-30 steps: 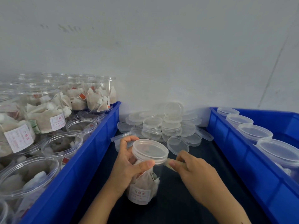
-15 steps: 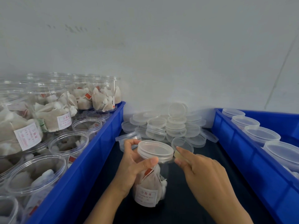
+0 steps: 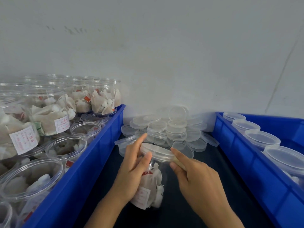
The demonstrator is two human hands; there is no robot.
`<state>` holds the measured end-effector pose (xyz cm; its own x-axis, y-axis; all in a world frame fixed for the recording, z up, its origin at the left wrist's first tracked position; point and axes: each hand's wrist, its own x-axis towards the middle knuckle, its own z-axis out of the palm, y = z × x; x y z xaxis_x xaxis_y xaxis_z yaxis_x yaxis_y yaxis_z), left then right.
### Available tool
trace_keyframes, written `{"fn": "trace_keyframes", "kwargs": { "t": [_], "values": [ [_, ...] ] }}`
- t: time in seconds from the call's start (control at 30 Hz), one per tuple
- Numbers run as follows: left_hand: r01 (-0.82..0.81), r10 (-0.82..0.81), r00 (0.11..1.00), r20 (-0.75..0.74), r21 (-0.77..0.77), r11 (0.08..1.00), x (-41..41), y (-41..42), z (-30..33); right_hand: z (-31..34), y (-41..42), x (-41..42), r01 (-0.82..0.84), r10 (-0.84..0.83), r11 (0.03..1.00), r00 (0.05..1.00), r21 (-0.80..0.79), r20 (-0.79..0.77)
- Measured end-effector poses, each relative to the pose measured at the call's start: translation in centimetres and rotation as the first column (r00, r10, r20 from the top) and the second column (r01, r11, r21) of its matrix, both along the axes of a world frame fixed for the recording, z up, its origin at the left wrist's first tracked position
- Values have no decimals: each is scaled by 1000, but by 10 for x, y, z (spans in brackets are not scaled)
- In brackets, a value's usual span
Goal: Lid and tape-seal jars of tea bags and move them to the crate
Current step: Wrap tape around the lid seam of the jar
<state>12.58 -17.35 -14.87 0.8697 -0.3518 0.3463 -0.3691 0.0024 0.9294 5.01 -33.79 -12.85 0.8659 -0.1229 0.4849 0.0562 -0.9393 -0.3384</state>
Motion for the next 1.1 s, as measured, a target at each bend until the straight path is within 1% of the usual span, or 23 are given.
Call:
{"fn": "trace_keyframes", "kwargs": {
  "t": [0.07, 0.13, 0.23, 0.3, 0.37, 0.43, 0.5, 0.57, 0.63, 0.67, 0.8, 0.87, 1.0, 1.1],
  "values": [
    [-128, 117, 986, 121, 94, 987, -8, -4, 2, -2, 3, 1, 0, 0, 1000, 1000, -16, 12],
    [-234, 196, 959, 204, 183, 955, -14, -12, 1, -4, 7, 0, -21, 21, 1000, 1000, -3, 16],
    [-365, 318, 918, 237, 193, 911, -17, -19, 1, -4, 14, -1, -54, 54, 999, 999, 7, -4],
    [-395, 364, 910, 201, 147, 907, -16, -19, 1, -5, 16, -1, -83, 83, 997, 996, 0, -9],
    [-401, 383, 910, 159, 100, 911, -13, -17, 1, -4, 16, -2, -120, 119, 992, 993, -26, -8],
    [-408, 394, 907, 146, 77, 910, -10, -16, 0, 0, 15, -3, -150, 150, 988, 989, -19, -15],
    [-412, 405, 907, 117, 44, 910, -8, -14, 0, 4, 8, -4, -151, 151, 989, 988, 11, -45],
    [-398, 397, 915, 68, -12, 917, -5, -10, -1, 11, -2, -7, -161, 169, 984, 980, 78, -103],
    [-365, 365, 929, 59, -22, 931, -4, -7, -1, 17, -10, -10, -177, 194, 973, 975, 149, -112],
    [-351, 351, 934, 68, -14, 936, -4, -7, 0, 20, -12, -11, -175, 194, 972, 974, 156, -116],
    [-346, 342, 933, 109, 18, 938, -2, -6, 0, 22, -17, -12, -115, 122, 992, 980, 56, -157],
    [-331, 324, 937, 132, 37, 943, -1, -3, 0, 24, -23, -12, -94, 100, 995, 979, 40, -179],
    [-274, 262, 954, 143, 67, 959, 1, -1, 0, 23, -32, -11, -7, 7, 1000, 976, -2, -218],
    [-211, 201, 972, 125, 68, 975, 5, 2, -2, 19, -29, -7, 59, -67, 997, 977, -45, -204]
  ]
}}
